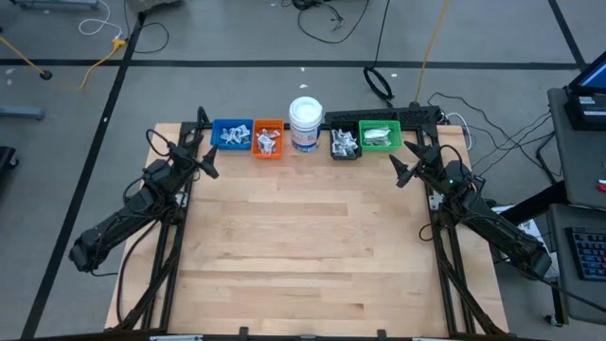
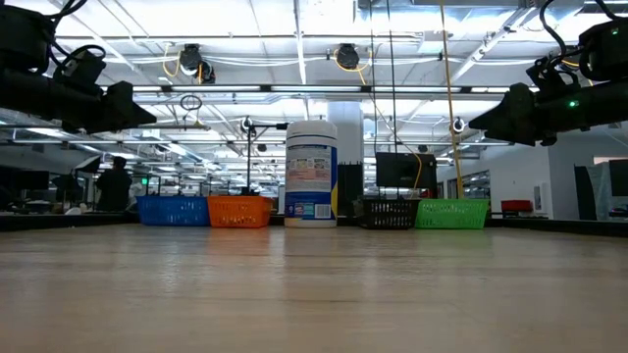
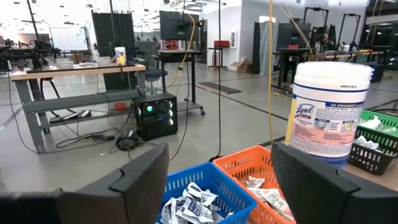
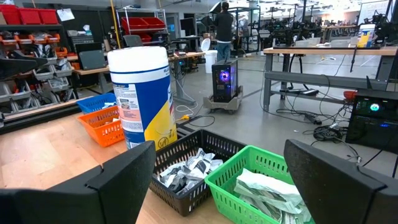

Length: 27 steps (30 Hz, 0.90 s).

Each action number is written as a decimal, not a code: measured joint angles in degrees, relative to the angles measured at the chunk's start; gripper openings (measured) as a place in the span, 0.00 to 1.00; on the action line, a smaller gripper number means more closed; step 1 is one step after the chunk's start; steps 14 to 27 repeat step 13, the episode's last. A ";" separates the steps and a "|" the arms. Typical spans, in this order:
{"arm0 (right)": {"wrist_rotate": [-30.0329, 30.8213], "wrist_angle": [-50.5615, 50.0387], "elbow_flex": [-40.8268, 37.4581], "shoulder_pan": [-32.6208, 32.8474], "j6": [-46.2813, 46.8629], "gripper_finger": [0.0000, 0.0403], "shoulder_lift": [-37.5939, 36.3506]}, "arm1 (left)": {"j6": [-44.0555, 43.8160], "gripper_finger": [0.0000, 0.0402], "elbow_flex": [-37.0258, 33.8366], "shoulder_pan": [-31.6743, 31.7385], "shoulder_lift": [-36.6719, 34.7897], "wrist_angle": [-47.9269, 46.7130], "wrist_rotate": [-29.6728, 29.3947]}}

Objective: Pick & Place First Aid Supplies
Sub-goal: Return to Home Position

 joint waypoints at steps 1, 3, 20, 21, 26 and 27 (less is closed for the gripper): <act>0.00 0.00 0.00 0.00 0.00 0.87 0.00 | 0.00 0.72 0.00 0.01 0.00 0.00 0.01; 0.00 0.00 0.00 0.00 0.00 0.87 0.00 | 0.00 0.73 0.01 0.00 0.00 0.00 0.01; 0.00 0.00 0.01 0.00 0.00 0.87 0.01 | 0.00 0.69 0.00 0.01 0.00 0.00 -0.01; 0.00 0.00 0.01 0.00 0.00 0.87 0.01 | 0.00 0.69 0.00 0.01 0.00 0.00 -0.01; 0.00 0.00 0.01 0.00 0.00 0.87 0.01 | 0.00 0.69 0.00 0.01 0.00 0.00 -0.01; 0.00 0.00 0.01 0.00 0.00 0.87 0.01 | 0.00 0.69 0.00 0.01 0.00 0.00 -0.01</act>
